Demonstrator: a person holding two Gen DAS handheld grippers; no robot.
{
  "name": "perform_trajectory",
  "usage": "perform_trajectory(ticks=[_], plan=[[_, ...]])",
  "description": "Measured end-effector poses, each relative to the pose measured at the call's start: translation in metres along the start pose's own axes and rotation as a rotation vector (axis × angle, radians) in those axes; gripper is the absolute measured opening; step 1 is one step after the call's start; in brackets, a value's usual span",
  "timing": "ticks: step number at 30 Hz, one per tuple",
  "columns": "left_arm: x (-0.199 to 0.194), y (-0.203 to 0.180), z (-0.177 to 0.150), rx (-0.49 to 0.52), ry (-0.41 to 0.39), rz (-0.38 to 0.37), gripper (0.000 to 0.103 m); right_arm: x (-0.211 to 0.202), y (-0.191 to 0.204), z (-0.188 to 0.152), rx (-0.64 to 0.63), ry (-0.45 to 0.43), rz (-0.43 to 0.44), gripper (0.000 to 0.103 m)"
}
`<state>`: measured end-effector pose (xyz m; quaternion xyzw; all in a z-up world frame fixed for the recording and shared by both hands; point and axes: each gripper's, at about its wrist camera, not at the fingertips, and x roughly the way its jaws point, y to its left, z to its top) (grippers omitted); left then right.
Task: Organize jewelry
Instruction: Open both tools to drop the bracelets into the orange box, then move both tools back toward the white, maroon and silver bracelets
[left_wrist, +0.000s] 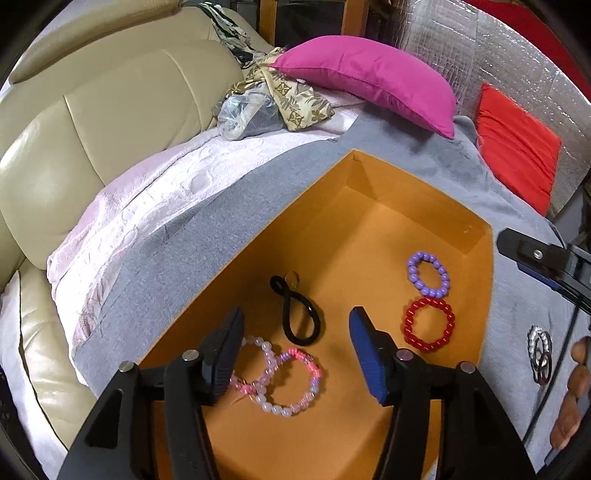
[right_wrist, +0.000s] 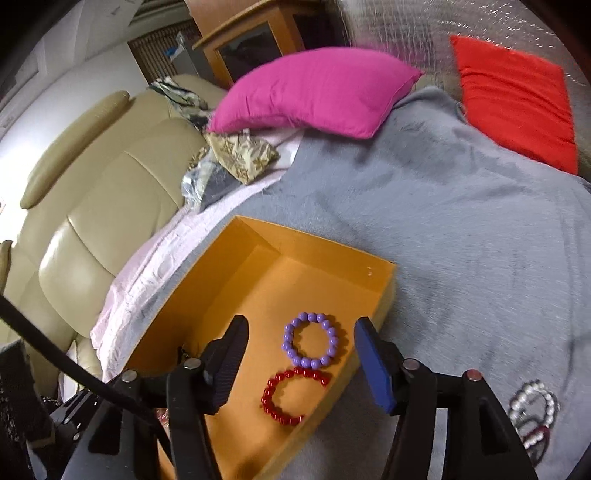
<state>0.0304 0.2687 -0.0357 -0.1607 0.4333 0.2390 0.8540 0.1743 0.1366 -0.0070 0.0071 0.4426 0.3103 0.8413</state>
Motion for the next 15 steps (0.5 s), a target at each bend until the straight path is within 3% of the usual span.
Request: perform_trajectory(ticks=[15], plan=[[-0.040,-0.035,-0.023,0.066,-0.031,-0.030,0.062,-0.077,-0.024,-0.053,0.005,-0.049,-0.030,0.070]])
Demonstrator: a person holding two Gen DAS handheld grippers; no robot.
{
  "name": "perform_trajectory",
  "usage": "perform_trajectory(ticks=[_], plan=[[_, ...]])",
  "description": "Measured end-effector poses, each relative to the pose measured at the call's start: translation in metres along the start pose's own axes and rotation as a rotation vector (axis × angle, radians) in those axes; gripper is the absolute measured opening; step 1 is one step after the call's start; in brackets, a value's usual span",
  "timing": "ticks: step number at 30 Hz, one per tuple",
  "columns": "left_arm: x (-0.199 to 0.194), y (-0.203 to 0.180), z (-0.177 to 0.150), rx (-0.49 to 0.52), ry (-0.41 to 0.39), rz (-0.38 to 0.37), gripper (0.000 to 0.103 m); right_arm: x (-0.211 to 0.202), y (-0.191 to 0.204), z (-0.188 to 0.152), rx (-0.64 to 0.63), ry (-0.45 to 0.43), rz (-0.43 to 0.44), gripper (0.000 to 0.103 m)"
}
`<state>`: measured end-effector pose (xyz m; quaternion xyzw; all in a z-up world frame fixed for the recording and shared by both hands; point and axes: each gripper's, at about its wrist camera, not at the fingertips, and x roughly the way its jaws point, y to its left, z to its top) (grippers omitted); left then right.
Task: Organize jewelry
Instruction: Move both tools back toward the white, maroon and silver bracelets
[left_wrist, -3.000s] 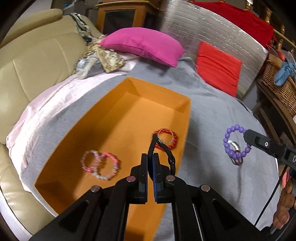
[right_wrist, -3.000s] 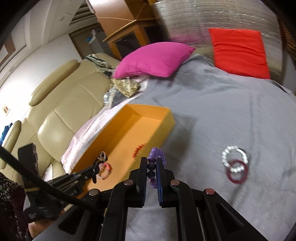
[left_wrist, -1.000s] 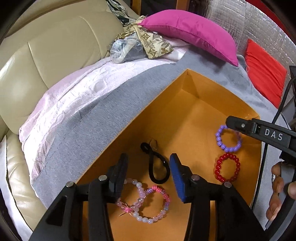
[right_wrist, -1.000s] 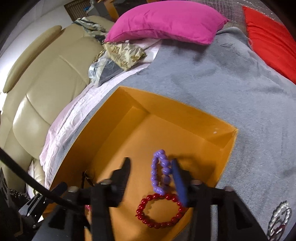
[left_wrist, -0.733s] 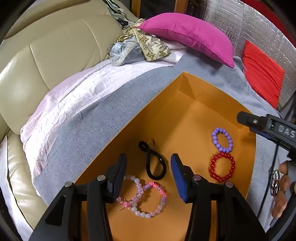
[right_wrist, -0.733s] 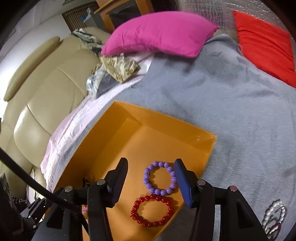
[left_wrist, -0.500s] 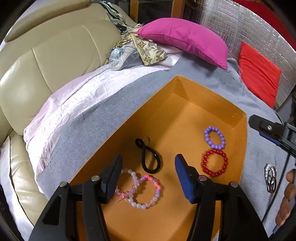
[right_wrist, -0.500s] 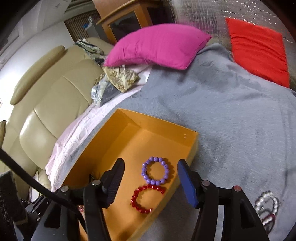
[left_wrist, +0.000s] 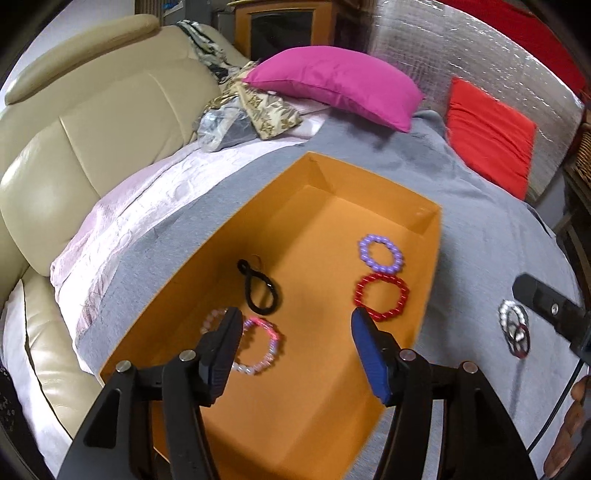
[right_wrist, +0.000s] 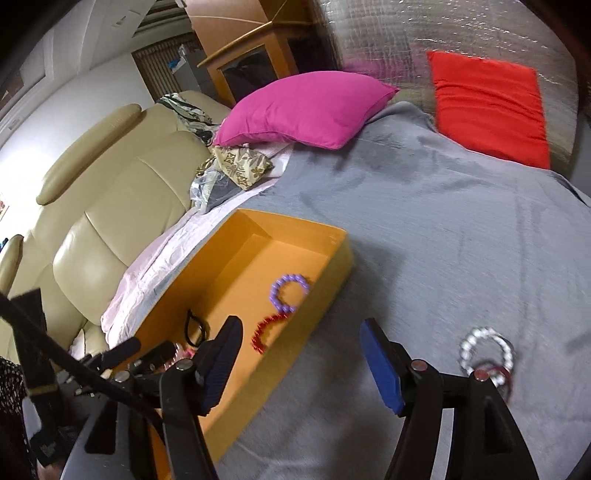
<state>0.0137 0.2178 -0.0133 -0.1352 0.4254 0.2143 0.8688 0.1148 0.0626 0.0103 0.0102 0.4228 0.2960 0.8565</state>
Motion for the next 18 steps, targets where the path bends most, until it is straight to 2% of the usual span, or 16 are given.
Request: perform_trajectory(ticks=[5,10,18], plan=[[-0.012,-0.021,-0.018,0.042,-0.003,-0.038,0.062,-0.028,-0.029,-0.032,0.039,-0.019,-0.044,0.072],[-0.013,-0.054,-0.042,0.108,0.026,-0.100,0.062,-0.046,-0.073,-0.080,0.118,0.005,-0.108,0.072],[-0.008,-0.103,-0.067,0.215,0.064,-0.144,0.063,-0.074,-0.141,-0.149,0.308,0.015,-0.186,0.072]])
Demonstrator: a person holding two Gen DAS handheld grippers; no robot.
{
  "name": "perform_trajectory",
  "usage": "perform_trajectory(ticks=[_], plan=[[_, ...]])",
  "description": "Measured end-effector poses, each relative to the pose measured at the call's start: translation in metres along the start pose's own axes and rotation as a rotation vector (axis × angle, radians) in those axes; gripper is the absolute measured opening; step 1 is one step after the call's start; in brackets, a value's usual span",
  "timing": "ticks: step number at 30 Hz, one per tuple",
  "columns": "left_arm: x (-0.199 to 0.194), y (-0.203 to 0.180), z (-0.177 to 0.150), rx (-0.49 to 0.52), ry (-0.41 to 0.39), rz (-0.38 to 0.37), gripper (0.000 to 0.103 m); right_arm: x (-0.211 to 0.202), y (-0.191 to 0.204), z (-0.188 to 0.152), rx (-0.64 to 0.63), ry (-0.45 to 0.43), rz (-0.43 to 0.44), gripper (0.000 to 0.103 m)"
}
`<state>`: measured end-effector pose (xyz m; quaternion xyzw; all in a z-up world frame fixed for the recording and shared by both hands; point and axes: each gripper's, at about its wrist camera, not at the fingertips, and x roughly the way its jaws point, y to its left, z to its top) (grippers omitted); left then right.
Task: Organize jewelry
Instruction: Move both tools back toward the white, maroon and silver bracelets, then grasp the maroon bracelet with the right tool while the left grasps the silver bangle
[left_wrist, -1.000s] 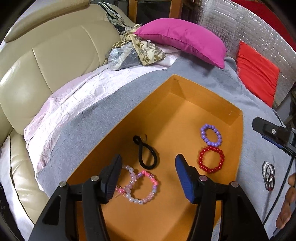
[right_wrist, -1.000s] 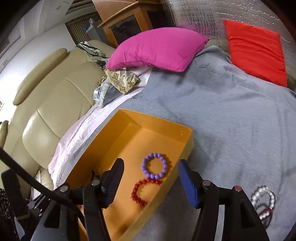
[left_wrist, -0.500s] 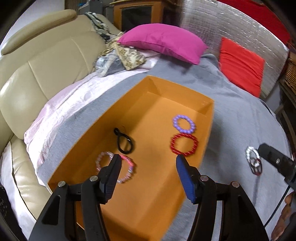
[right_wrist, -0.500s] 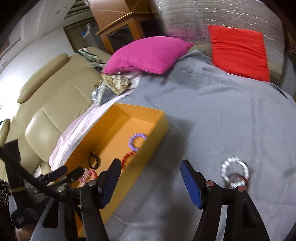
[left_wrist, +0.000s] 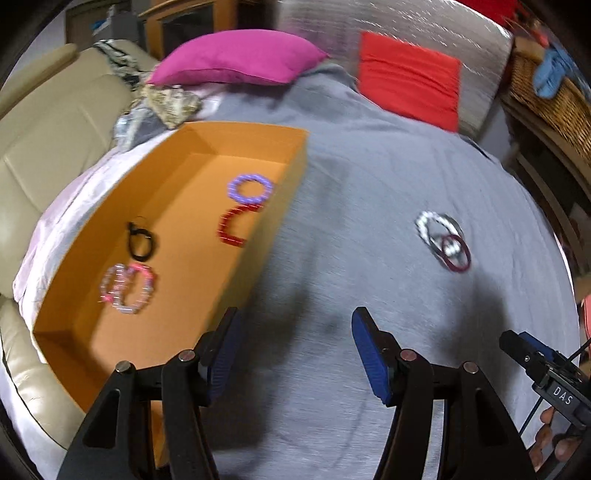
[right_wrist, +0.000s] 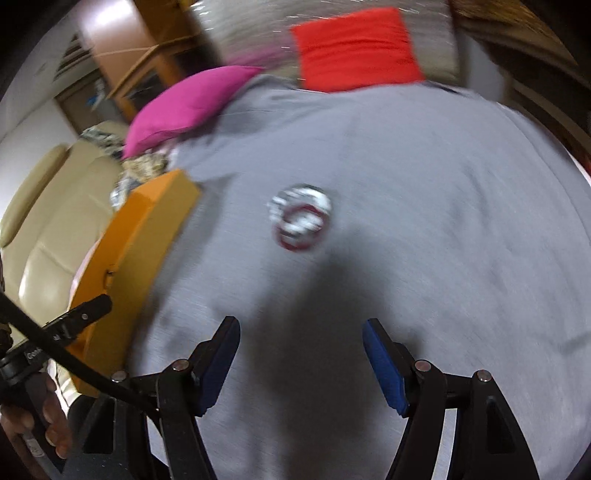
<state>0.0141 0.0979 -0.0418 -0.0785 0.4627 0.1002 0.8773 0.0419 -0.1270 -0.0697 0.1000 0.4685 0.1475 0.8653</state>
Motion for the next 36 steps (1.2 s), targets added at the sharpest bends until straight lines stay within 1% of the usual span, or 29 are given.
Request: perform_trajectory(ticks=[4,10,17,22,26,28,31,35,36], plan=[[0.002,-0.022,-0.002,0.039,0.010,-0.012,0.063,-0.007,-0.023,-0.006,0.051,-0.012,-0.010,0.072],[0.004,-0.036,-0.001,0.061,0.014,-0.013,0.063,-0.011,-0.033,-0.006,0.062,-0.029,0.001,0.072],[0.015,-0.041,0.003,0.067,0.026,-0.019,0.063,-0.004,-0.026,0.007,0.051,-0.030,0.002,0.072],[0.027,-0.036,0.002,0.048,0.047,-0.024,0.063,0.011,-0.020,0.028,0.045,-0.012,-0.010,0.071],[0.034,-0.031,0.002,0.038,0.056,-0.024,0.063,0.030,-0.010,0.046,0.034,0.012,-0.011,0.056],[0.036,-0.029,0.003,0.031,0.057,-0.028,0.063,0.040,-0.003,0.056,0.023,0.015,-0.022,0.053],[0.038,-0.025,0.005,0.023,0.055,-0.027,0.063,0.052,0.007,0.067,-0.007,0.020,-0.038,0.044],[0.042,-0.022,0.009,0.013,0.059,-0.031,0.063,0.066,0.017,0.076,-0.034,0.030,-0.048,0.042],[0.043,-0.023,0.010,0.012,0.060,-0.033,0.063,0.069,0.018,0.077,-0.040,0.035,-0.053,0.040]])
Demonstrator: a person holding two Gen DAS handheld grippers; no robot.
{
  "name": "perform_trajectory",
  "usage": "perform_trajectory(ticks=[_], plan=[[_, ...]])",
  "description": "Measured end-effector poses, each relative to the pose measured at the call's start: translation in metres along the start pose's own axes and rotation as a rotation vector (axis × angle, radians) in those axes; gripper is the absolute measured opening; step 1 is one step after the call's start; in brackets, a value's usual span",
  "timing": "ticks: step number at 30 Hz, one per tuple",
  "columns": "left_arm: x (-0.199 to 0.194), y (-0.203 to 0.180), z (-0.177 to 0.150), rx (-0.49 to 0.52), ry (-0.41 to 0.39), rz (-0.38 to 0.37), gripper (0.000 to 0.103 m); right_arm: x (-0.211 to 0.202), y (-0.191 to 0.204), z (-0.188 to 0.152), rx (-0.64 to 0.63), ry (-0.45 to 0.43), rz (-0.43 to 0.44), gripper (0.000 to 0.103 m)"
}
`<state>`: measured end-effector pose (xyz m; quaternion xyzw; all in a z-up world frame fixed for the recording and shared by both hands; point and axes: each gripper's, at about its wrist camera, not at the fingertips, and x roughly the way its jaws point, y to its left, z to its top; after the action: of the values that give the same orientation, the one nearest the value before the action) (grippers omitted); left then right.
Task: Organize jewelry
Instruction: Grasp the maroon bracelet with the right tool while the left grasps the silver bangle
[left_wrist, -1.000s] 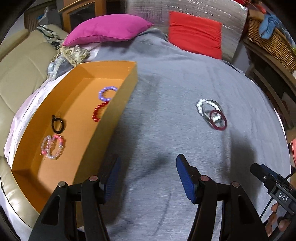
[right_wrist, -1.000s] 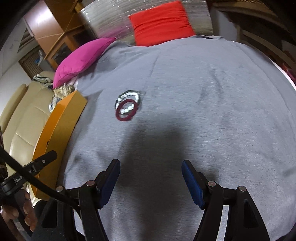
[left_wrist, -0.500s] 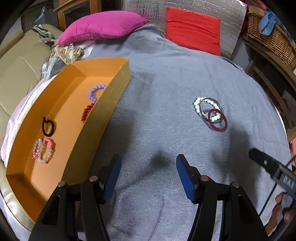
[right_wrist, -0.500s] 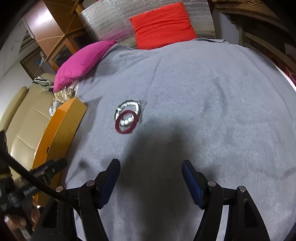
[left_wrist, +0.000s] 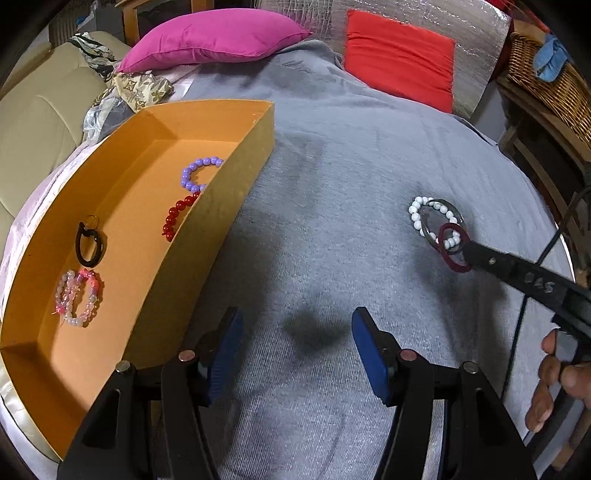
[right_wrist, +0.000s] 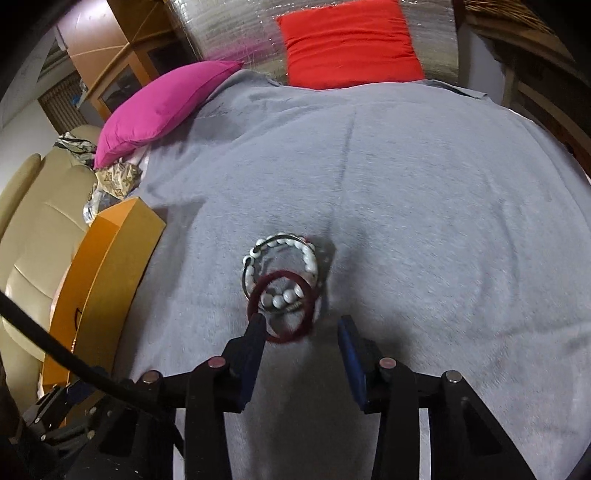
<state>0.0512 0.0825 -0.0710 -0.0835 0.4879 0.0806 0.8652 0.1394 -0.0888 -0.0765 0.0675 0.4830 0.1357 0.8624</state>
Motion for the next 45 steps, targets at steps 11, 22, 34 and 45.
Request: perform_trajectory(ticks=[11,22,34,45], plan=[[0.006,-0.019,0.024,0.032,-0.021,-0.017,0.063,0.002,-0.005,-0.006,-0.008,-0.009,0.019,0.005],[0.045,-0.078,0.066,0.132,0.003,-0.051,0.062,-0.033,-0.049,-0.025,0.063,-0.075,0.023,0.005],[0.078,-0.099,0.078,0.139,0.035,-0.074,0.018,-0.033,-0.062,-0.032,0.090,-0.098,0.069,0.005],[0.047,-0.096,0.067,0.148,-0.030,-0.157,0.005,-0.038,-0.064,-0.036,0.093,-0.106,0.074,0.005]])
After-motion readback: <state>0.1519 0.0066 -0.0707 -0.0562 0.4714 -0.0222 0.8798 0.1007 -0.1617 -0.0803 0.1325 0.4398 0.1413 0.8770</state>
